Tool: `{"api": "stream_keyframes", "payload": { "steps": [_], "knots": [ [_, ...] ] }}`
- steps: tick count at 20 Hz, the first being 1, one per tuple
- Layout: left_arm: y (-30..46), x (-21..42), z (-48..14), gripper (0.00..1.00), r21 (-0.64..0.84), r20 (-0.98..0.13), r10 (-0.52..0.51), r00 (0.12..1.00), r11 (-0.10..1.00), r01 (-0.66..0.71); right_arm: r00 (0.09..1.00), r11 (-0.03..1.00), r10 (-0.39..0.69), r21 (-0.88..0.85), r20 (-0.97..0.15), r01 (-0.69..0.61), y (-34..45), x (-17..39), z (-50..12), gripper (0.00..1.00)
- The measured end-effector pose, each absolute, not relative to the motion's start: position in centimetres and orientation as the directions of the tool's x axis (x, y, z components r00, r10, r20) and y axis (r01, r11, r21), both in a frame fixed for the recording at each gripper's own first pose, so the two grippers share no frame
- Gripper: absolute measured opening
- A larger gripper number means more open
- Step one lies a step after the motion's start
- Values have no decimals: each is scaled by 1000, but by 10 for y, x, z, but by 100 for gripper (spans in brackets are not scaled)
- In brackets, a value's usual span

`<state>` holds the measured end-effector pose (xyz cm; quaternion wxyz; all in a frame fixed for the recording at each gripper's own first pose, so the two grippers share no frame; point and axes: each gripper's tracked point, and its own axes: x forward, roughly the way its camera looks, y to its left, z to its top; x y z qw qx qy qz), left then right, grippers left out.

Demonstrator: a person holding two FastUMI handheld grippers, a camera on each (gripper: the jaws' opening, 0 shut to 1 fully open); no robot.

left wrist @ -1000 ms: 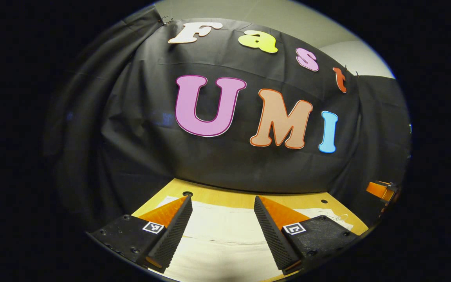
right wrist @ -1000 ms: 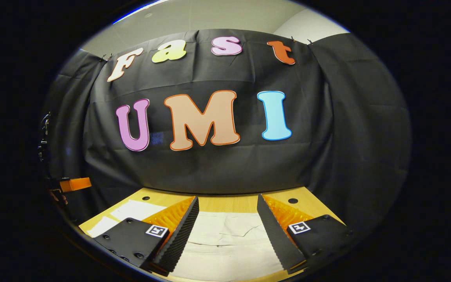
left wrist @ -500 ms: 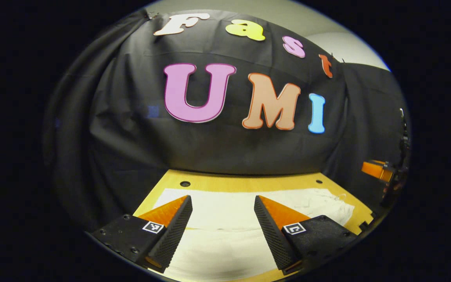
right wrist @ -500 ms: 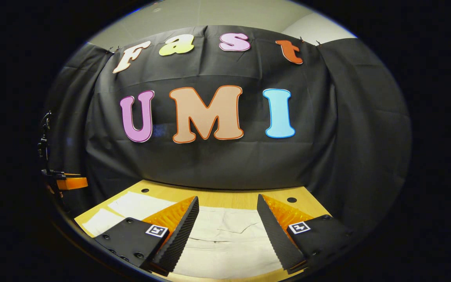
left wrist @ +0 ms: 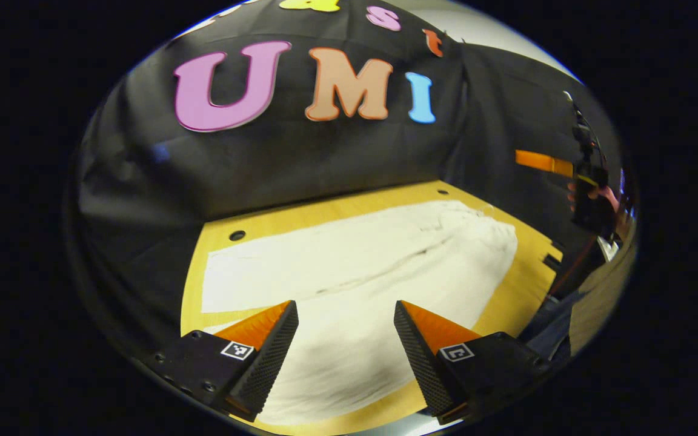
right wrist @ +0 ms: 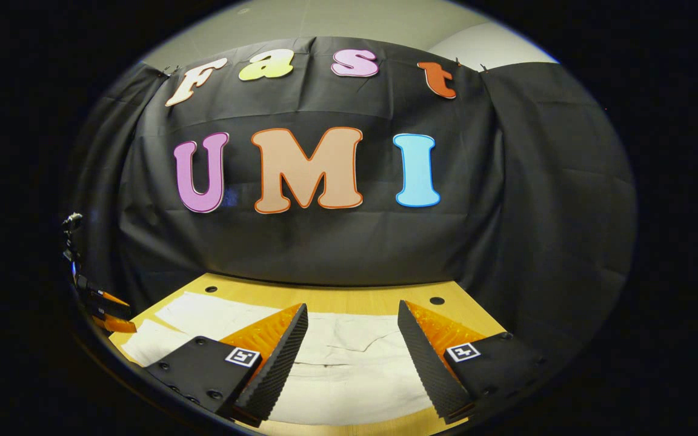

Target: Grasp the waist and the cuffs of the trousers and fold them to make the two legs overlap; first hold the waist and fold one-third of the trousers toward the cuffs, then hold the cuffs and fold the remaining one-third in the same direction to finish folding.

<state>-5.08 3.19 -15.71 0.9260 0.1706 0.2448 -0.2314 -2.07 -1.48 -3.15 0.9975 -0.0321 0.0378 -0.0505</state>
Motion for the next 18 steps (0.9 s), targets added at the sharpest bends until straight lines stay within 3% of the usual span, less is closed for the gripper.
{"api": "stream_keyframes", "payload": {
  "steps": [4,7,10,18],
  "knots": [
    [53,-85,-205,95,158,-711,-380,591,733,661,986,990,-125,-72,-111,117,-17,-30,-44,95],
    [80,-102,-237,95,156,-820,-331,467,656,738,981,985,-141,-117,-132,126,-23,-30,-51,92],
    [108,-112,-275,94,131,-891,-277,359,601,789,981,985,-140,-119,-137,124,-26,-27,-55,95],
    [155,-121,-309,89,125,-960,-142,240,549,826,975,985,-140,-122,-171,120,-28,-14,-63,95]
  ]
}}
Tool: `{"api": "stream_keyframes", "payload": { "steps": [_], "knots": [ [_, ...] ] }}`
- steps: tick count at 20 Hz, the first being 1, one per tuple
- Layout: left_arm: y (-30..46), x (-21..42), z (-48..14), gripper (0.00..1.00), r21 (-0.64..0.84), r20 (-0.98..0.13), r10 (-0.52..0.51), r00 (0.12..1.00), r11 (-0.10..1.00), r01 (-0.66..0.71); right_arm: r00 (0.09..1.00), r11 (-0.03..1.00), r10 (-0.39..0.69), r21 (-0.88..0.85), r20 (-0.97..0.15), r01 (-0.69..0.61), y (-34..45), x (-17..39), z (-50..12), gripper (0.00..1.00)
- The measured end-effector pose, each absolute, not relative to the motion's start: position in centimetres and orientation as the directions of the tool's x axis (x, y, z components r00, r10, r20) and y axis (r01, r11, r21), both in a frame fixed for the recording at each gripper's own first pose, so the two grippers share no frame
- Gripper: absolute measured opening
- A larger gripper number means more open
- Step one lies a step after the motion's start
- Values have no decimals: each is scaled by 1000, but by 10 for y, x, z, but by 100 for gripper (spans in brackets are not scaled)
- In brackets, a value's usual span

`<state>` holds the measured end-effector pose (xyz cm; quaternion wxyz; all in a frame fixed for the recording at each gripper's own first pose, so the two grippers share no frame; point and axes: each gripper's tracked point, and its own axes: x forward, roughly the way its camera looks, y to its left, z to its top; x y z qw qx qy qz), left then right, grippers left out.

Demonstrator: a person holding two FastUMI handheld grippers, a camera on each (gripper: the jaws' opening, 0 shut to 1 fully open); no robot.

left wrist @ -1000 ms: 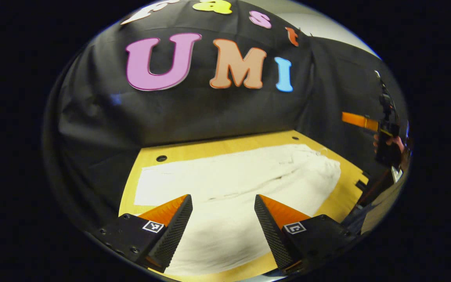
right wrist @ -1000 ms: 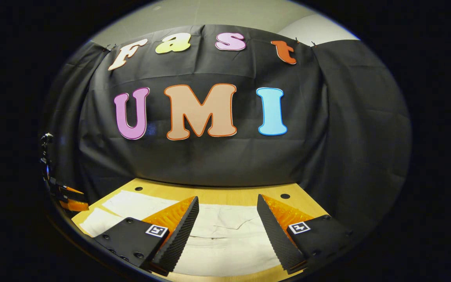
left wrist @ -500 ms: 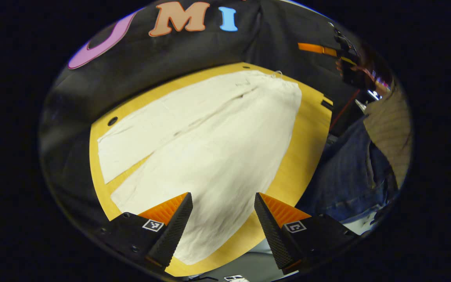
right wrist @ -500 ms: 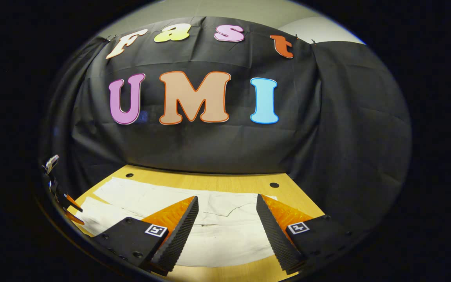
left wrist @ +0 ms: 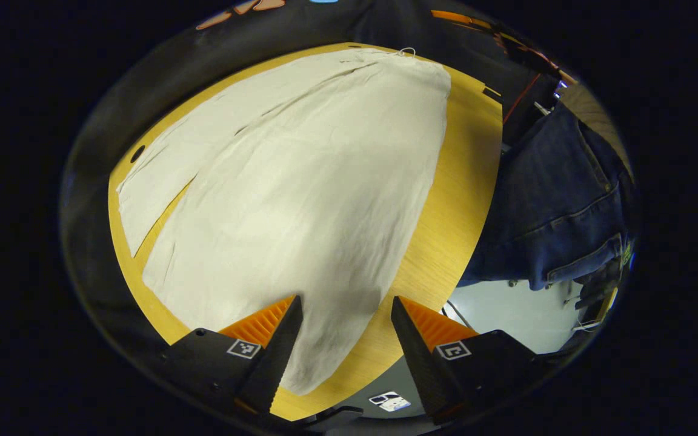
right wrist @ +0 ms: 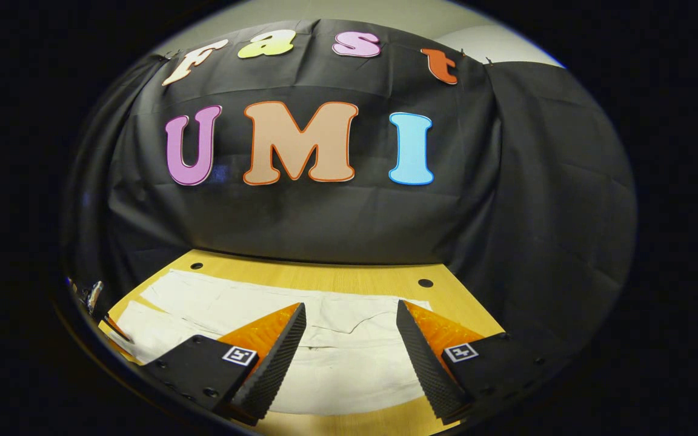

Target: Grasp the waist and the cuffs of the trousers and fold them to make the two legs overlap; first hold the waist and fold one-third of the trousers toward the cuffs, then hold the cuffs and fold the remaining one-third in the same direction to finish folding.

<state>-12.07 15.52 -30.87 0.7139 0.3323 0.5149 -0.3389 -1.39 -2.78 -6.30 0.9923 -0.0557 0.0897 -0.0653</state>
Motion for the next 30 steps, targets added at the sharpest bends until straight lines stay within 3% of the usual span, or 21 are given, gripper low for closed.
{"api": "stream_keyframes", "payload": {
  "steps": [3,7,11,13,15,16,18,24,30],
  "knots": [
    [162,-119,-312,84,156,-968,-91,236,519,841,974,985,-141,-126,-175,120,-31,-2,-61,98],
    [168,-119,-316,70,179,-973,-46,226,468,865,975,984,-149,-120,-166,130,-38,3,-58,98],
    [169,-115,-318,68,176,-978,-18,210,481,859,971,980,-168,-136,-172,145,-52,6,-61,98],
    [169,-110,-318,60,183,-978,6,209,509,841,969,981,-161,-138,-187,136,-57,7,-64,98],
    [169,-102,-316,42,200,-974,15,228,542,817,968,983,-141,-142,-206,113,-61,9,-69,98],
    [172,-98,-317,21,208,-973,28,231,549,809,968,984,-126,-150,-216,94,-61,10,-71,97],
    [171,-97,-318,8,204,-975,39,218,547,812,964,982,-94,-182,-248,49,-66,10,-79,98],
    [170,-95,-319,0,215,-976,77,203,484,848,931,950,8,-288,-364,-121,-77,-3,-108,98],
    [169,-95,-320,0,241,-970,103,218,494,836,803,846,87,-381,-589,-372,-102,-27,-175,98]
  ]
}}
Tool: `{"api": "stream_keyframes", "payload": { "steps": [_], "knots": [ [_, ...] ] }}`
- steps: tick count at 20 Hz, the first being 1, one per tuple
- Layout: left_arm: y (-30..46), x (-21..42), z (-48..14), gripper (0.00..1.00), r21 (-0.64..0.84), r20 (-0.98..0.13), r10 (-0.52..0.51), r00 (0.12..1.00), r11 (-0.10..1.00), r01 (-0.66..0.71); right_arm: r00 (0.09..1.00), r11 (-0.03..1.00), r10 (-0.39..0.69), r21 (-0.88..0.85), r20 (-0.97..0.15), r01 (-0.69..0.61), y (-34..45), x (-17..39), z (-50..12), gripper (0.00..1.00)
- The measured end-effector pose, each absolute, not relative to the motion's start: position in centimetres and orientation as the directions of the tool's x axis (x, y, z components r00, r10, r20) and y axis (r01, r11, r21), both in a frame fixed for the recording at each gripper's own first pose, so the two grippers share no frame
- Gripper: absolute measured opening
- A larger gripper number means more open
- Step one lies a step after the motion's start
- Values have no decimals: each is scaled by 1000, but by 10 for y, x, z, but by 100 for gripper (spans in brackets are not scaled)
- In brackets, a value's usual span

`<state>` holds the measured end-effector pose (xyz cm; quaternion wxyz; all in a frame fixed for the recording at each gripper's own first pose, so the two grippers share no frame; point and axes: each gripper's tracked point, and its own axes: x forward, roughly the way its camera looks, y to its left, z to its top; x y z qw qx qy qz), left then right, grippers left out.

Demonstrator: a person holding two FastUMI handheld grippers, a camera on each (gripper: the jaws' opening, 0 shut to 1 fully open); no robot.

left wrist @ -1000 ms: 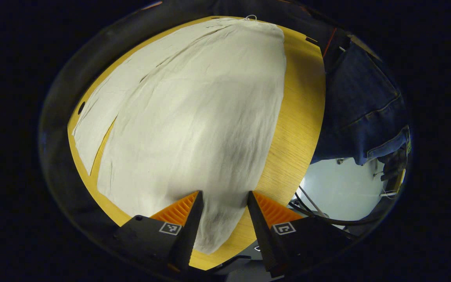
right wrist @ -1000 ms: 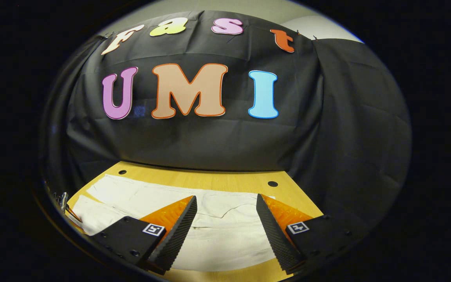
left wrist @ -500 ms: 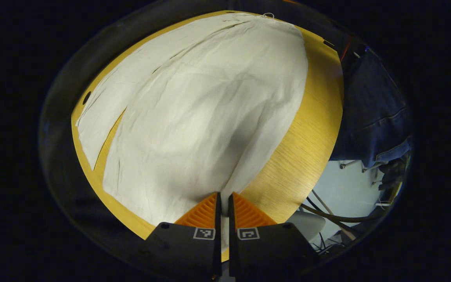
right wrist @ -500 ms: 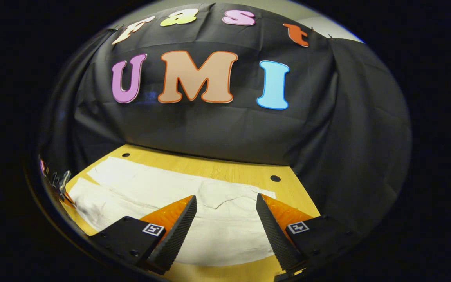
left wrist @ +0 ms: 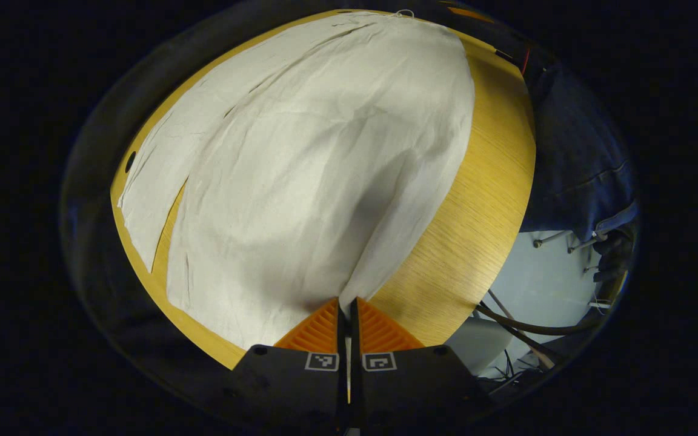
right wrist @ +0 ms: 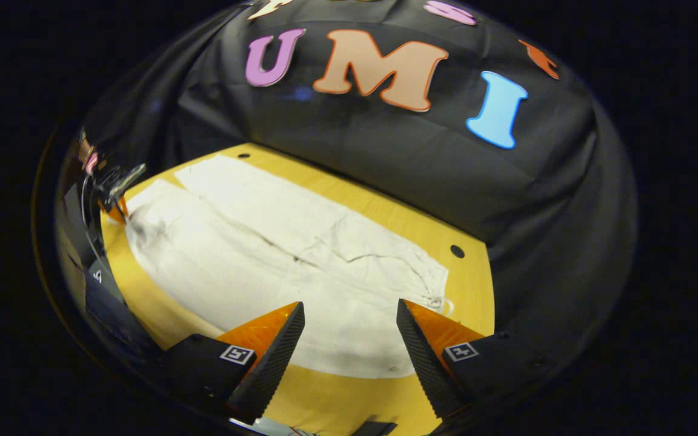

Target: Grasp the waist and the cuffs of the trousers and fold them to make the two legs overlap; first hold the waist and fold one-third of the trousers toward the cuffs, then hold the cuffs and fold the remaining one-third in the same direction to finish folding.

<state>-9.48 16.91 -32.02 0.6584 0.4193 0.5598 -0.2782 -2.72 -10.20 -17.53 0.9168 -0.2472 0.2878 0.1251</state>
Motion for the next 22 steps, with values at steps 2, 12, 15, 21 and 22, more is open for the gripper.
{"api": "stream_keyframes", "payload": {
  "steps": [2,12,15,21,22],
  "knots": [
    [169,-96,-320,0,252,-968,112,226,500,829,732,795,109,-384,-672,-471,-105,-35,-202,98],
    [170,-94,-321,0,293,-956,165,243,497,817,350,543,94,-247,-932,-803,-116,-55,-305,98],
    [169,-94,-322,0,306,-952,174,252,490,817,304,530,60,-227,-951,-817,-120,-55,-317,97],
    [169,-94,-323,0,312,-950,185,253,480,820,219,550,20,-172,-975,-817,-121,-53,-327,89],
    [168,-94,-323,0,309,-951,184,250,481,820,215,548,13,-173,-977,-818,-122,-52,-328,87]
  ]
}}
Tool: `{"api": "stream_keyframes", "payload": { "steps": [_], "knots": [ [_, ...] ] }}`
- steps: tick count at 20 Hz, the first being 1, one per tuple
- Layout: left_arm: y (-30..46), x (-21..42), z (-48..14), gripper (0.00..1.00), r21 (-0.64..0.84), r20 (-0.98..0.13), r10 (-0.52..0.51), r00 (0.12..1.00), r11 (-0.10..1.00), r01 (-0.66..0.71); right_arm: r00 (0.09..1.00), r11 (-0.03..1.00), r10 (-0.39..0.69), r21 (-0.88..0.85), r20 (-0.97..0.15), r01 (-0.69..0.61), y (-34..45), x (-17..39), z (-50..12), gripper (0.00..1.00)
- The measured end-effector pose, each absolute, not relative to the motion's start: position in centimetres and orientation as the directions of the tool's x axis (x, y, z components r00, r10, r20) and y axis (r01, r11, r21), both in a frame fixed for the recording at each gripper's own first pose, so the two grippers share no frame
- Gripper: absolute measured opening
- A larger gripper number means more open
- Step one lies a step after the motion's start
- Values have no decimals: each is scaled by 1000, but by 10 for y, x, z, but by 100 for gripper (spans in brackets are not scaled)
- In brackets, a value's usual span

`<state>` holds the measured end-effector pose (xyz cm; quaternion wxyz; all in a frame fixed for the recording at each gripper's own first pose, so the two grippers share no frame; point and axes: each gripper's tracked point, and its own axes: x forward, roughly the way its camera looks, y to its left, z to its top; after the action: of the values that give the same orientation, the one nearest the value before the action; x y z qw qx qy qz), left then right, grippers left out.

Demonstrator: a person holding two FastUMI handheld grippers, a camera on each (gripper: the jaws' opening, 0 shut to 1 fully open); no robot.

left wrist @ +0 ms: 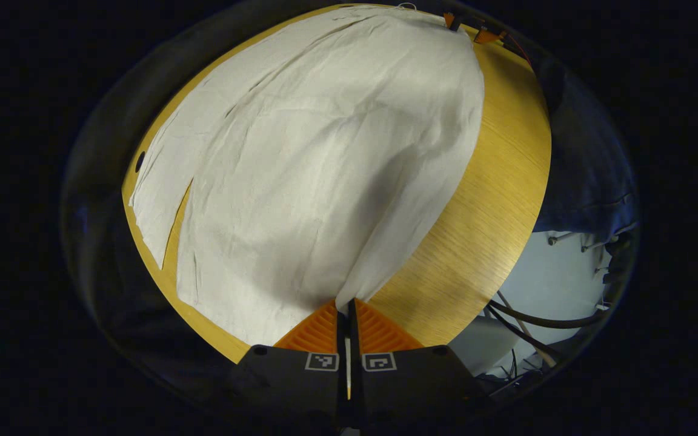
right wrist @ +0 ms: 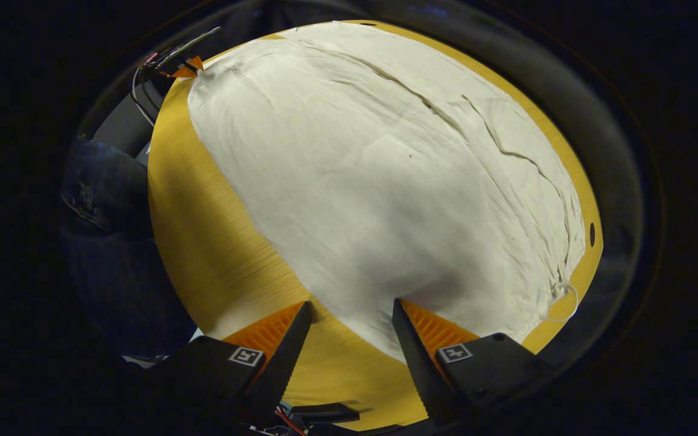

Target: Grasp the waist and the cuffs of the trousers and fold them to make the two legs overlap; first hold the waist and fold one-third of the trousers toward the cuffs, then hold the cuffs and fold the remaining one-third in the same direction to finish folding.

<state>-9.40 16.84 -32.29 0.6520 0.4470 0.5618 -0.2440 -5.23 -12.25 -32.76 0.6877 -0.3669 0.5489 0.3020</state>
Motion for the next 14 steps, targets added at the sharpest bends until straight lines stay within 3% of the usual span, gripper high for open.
{"api": "stream_keyframes", "payload": {
  "steps": [3,10,13,14],
  "knots": [
    [169,-94,-323,0,302,-953,181,244,486,820,219,574,-3,-181,-976,-799,-124,-47,-327,77],
    [168,-93,-323,0,291,-956,173,235,500,816,252,602,-36,-223,-967,-767,-131,-35,-325,18],
    [169,-92,-324,0,287,-958,165,236,495,820,262,605,-51,-238,-964,-759,-132,-34,-323,7],
    [168,-93,-323,0,286,-958,163,236,498,819,269,603,-57,-248,-961,-758,-132,-34,-323,7]
  ]
}}
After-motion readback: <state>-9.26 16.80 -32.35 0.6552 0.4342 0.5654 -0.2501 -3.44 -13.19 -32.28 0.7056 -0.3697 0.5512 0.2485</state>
